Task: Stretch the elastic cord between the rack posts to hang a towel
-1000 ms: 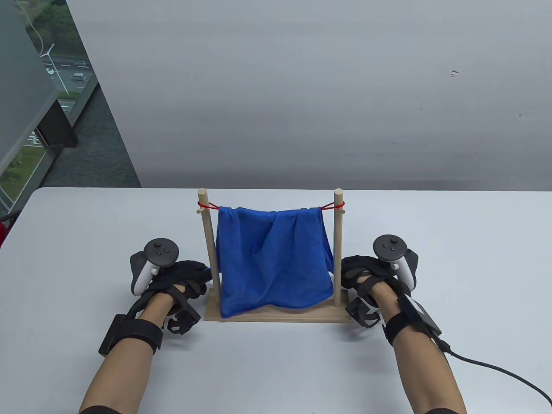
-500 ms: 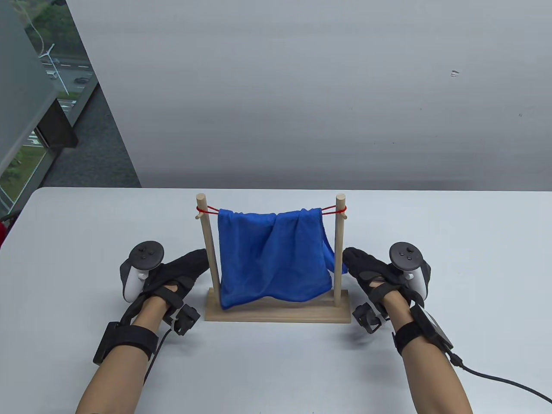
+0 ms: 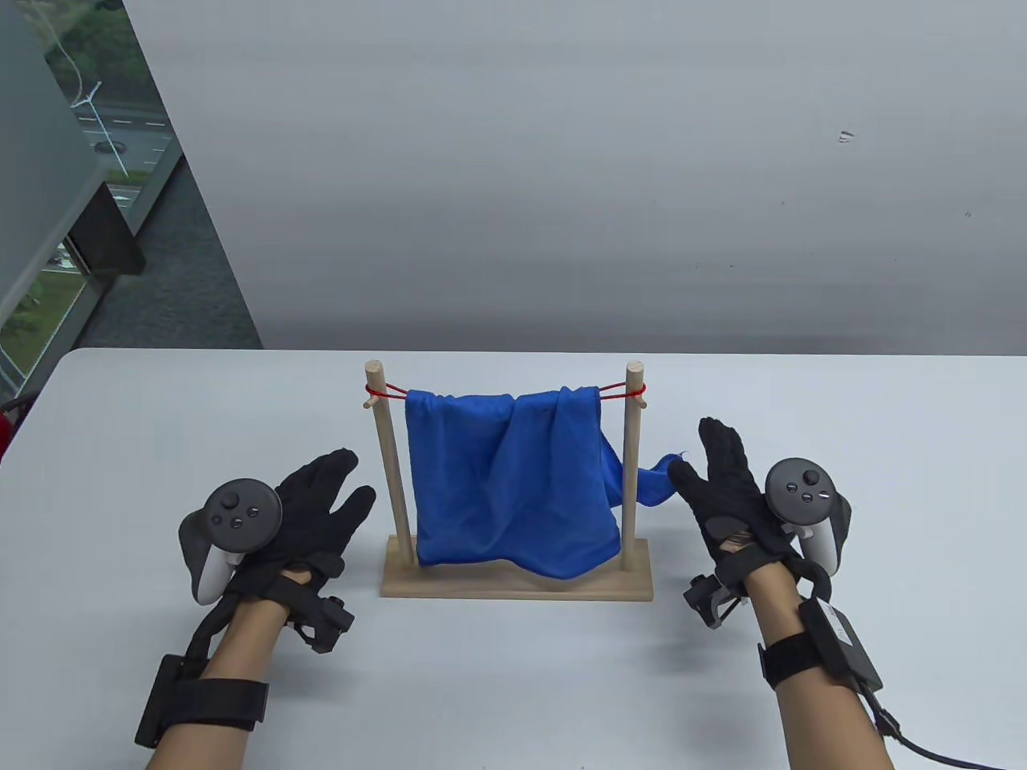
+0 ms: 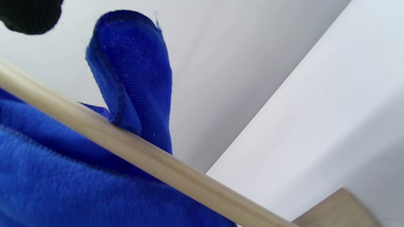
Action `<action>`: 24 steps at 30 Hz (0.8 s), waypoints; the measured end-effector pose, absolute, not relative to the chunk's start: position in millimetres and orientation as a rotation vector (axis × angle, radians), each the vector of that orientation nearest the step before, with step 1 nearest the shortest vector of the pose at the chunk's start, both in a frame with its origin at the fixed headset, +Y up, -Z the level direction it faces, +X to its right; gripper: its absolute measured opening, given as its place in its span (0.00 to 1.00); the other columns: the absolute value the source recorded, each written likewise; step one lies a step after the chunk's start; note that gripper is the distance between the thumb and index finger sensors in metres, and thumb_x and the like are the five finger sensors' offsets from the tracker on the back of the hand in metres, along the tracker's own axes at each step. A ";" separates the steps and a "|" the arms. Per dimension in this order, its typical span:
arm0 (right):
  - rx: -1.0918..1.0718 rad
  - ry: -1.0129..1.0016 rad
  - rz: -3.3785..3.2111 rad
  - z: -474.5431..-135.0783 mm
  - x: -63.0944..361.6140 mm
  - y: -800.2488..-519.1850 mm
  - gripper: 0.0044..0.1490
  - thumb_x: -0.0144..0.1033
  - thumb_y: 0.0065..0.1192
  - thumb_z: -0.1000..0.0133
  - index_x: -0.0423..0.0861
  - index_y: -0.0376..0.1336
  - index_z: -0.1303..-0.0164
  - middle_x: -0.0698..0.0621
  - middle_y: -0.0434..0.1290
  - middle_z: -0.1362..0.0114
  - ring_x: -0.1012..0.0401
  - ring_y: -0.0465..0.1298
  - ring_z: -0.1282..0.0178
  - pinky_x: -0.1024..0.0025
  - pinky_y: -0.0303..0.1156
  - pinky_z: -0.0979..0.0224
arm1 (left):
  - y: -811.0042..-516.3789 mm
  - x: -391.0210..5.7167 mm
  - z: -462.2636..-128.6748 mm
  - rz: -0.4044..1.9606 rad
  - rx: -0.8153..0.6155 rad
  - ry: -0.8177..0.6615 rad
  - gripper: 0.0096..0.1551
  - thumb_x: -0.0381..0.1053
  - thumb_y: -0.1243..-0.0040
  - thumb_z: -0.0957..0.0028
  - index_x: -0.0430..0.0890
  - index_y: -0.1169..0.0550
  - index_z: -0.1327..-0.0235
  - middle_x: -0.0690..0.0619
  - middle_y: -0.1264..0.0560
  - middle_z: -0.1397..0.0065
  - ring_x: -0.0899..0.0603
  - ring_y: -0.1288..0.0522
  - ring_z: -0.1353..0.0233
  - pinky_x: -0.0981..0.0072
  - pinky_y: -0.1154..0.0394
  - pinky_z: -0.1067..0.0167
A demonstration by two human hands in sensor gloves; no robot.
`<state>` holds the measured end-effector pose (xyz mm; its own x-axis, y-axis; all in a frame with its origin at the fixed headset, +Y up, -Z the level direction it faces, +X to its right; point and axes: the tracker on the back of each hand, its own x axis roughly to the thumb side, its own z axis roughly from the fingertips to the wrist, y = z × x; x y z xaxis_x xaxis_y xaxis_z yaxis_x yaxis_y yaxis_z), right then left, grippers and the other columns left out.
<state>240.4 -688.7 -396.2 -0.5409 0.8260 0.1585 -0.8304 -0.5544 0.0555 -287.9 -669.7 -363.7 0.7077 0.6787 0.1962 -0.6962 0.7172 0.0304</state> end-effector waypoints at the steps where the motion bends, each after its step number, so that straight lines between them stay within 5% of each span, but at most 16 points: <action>1: 0.211 -0.042 2.200 -391.3 240.7 -685.8 0.67 0.81 0.50 0.50 0.52 0.27 0.21 0.42 0.22 0.19 0.36 0.31 0.17 0.23 0.31 0.30 | -669.0 -287.6 -358.7 0.737 0.120 -0.174 0.52 0.79 0.47 0.51 0.49 0.36 0.20 0.42 0.39 0.15 0.28 0.45 0.16 0.26 0.57 0.28; 24: 0.266 -0.226 2.876 -301.7 231.0 -686.5 0.70 0.85 0.52 0.53 0.58 0.21 0.25 0.48 0.13 0.22 0.38 0.20 0.19 0.19 0.24 0.36 | -674.5 -273.1 -293.7 0.329 0.208 -0.175 0.59 0.88 0.53 0.58 0.57 0.40 0.16 0.47 0.48 0.09 0.30 0.56 0.11 0.19 0.66 0.34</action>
<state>231.0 -686.5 -301.7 -0.9537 0.2258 0.1987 -0.2541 -0.9583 -0.1306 -273.1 -674.5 -293.7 0.9317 0.3009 0.2035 -0.3367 0.9256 0.1730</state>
